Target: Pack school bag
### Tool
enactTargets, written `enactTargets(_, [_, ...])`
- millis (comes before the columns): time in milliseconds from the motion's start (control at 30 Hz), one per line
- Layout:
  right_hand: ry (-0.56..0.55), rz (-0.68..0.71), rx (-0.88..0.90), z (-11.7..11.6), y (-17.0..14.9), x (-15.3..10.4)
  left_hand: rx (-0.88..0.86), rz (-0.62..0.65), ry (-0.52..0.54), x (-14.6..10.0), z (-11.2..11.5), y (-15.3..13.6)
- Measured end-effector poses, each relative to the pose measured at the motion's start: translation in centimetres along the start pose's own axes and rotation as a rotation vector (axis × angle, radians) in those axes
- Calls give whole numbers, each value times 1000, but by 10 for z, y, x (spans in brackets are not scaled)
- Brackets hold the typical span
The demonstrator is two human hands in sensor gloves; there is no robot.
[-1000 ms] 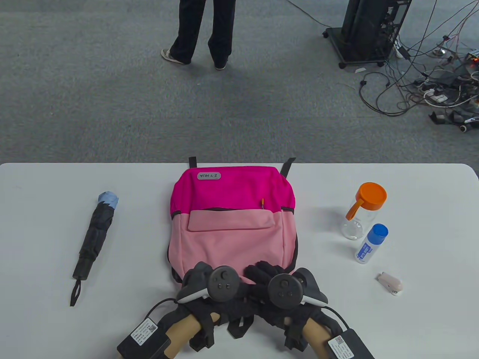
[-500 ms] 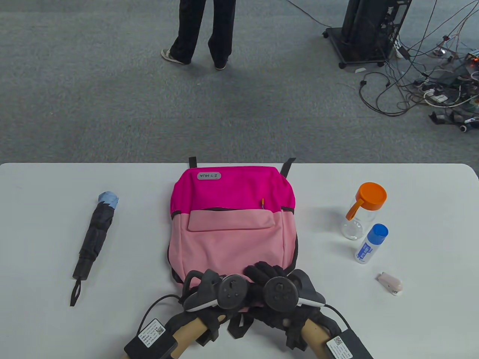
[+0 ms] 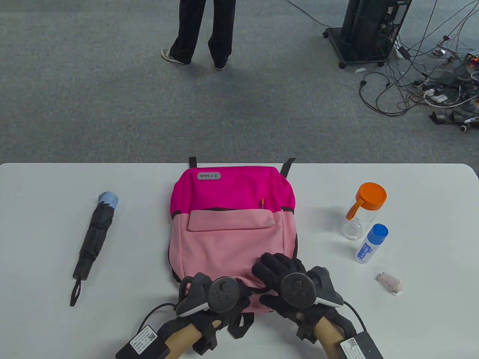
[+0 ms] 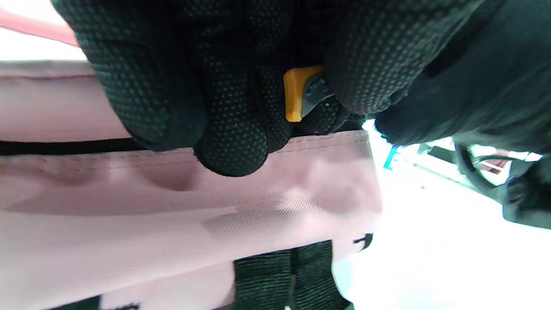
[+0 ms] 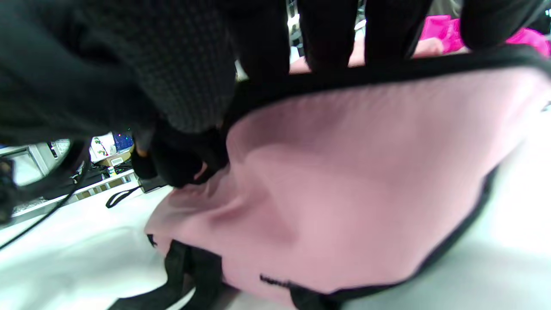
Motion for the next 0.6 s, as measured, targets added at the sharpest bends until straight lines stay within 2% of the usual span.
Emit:
enactTargets(100, [-101, 5, -115, -1, 4, 3, 31, -11, 1, -5, 3, -2])
enactTargets(167, [-94, -30, -74, 5, -1, 3, 74, -36, 34, -16, 0, -7])
enactTargets(300, [-98, -64, -37, 6, -10, -1, 107, -67, 23, -47, -11, -19])
enactTargets(433, [-70, -75, -28, 4, -10, 1, 190, -187, -10, -74, -28, -52])
enactTargets(533, [-66, -83, -9, 4, -8, 2, 72, -235, -11, -81, -32, -77])
enactTargets(600, [-48, -86, -21, 4, -8, 1, 63, -275, -35, -81, -31, -90])
Point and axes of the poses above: the tracker on the back of each hand, its own y axis roughly to the thumb side, its own x axis roughly from the wrist to the fingertips, z = x × y, the point moved 2 cm from there along x, roughly from the wrist to the fingertips, and after that the axes turned 8 degrees about -y, right-handed, at the moved point
